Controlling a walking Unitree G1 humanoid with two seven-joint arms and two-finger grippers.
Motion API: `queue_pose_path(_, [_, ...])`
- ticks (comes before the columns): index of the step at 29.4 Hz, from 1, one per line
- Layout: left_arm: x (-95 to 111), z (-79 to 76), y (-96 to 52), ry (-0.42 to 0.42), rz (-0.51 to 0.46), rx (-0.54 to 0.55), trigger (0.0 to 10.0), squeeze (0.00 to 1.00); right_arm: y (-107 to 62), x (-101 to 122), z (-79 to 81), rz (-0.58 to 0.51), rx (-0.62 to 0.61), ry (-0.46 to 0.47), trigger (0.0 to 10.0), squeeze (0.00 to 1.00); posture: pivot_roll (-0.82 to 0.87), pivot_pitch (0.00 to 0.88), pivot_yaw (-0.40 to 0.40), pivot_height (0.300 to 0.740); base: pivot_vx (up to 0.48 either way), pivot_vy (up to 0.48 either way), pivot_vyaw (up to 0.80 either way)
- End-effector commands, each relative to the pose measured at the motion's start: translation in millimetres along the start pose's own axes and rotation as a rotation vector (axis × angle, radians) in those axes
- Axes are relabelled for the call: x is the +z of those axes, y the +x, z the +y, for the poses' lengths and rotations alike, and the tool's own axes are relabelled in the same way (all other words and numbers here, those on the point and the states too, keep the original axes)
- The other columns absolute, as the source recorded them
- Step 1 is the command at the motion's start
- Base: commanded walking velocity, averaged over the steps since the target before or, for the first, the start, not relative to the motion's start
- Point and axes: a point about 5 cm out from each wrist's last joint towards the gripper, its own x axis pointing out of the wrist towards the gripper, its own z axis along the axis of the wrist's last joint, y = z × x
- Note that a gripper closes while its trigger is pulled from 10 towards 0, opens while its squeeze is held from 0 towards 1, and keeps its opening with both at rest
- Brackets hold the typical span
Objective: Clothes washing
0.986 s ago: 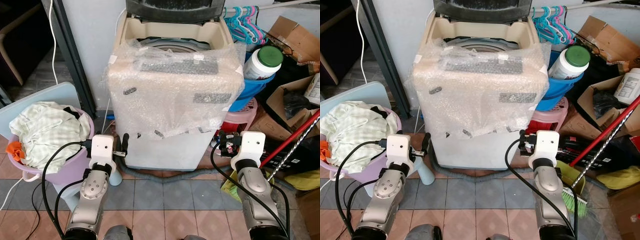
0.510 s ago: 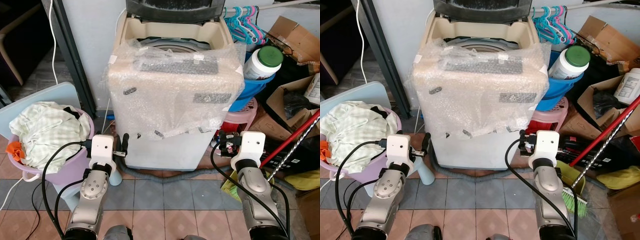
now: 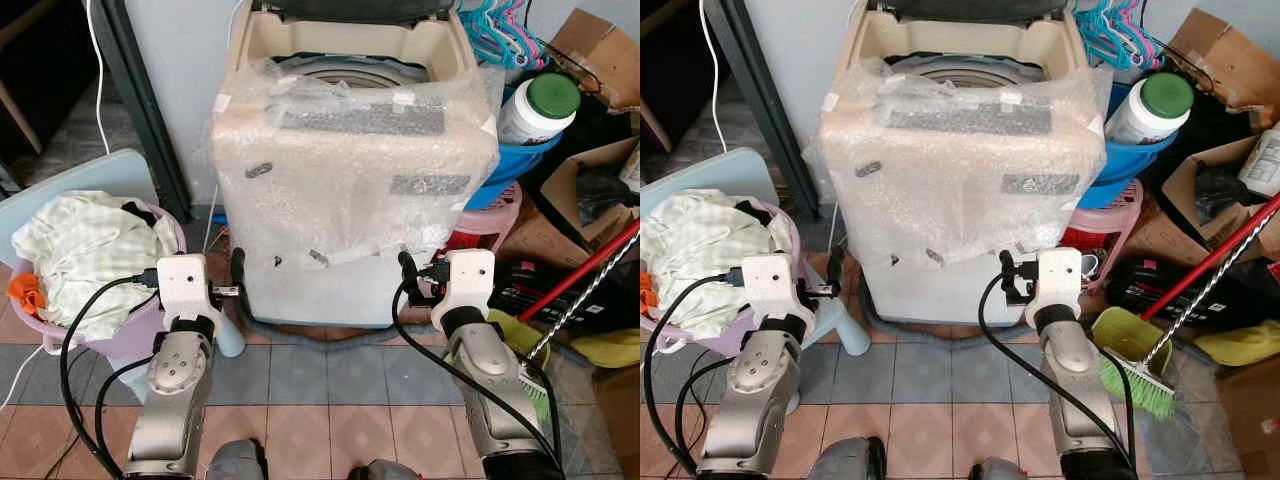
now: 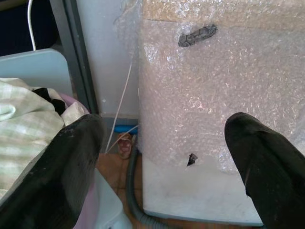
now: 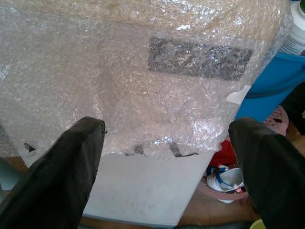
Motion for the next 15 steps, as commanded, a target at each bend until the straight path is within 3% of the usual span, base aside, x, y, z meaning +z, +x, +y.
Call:
queue_pose_path(1, [7,1.7,0.5,0.032,-0.014,0.017,10.0,0.0,-1.4,3,-2.7,-0.004,-0.015,-0.005,10.0,0.0,0.08,0.12,-0.021,0.74,0.0,0.0,0.0])
queue_pose_path(15, [2,4.2,-5.3,0.045,0.037,0.065,10.0,0.0,-10.9,-2,-11.7,0.019,-0.067,0.022,10.0,0.0,0.07,0.121,-0.009,0.74,0.0,0.0,0.0])
